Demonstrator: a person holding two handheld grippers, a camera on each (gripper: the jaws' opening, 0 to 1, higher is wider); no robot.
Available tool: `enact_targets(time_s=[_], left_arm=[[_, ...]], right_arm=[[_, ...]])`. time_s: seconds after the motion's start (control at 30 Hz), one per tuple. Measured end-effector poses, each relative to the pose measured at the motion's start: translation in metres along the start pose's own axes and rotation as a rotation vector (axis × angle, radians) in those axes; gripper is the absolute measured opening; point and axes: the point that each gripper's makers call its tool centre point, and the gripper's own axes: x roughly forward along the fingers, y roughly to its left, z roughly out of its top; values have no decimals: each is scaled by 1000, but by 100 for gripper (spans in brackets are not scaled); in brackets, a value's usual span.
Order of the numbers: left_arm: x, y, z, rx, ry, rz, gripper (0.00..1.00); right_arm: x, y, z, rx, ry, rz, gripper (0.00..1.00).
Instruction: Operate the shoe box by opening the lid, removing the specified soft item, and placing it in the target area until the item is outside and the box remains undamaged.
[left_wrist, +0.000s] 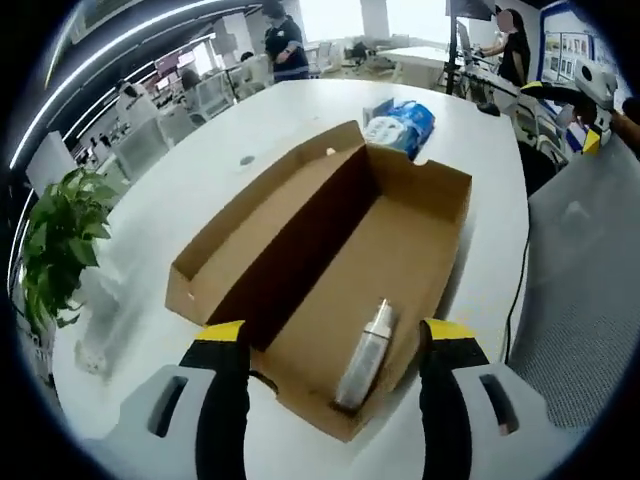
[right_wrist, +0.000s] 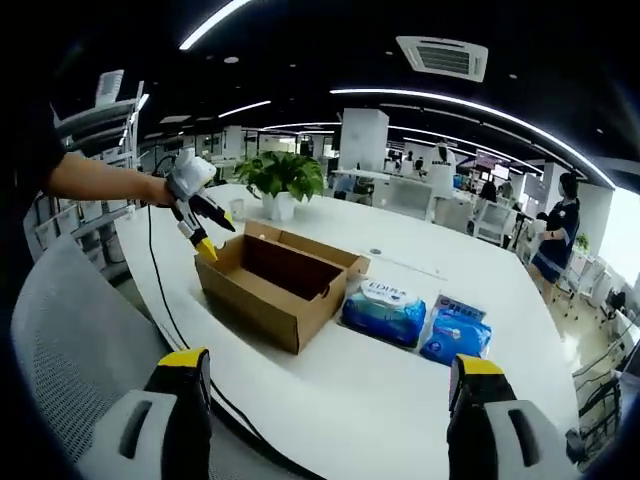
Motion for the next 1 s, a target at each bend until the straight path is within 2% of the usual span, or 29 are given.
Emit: enact_targets(time_s=[0.37, 0.67, 1.0], left_arm=[[18, -1, -6, 95, 123, -86, 62], [33, -15, -19, 192, 230, -196, 54], [50, -23, -26, 252, 299, -241, 45]], right_arm=[[3, 2, -5, -29, 23, 15, 99], [4, 1, -8, -31, 29, 12, 99], [5, -3, -12, -13, 39, 4, 99]])
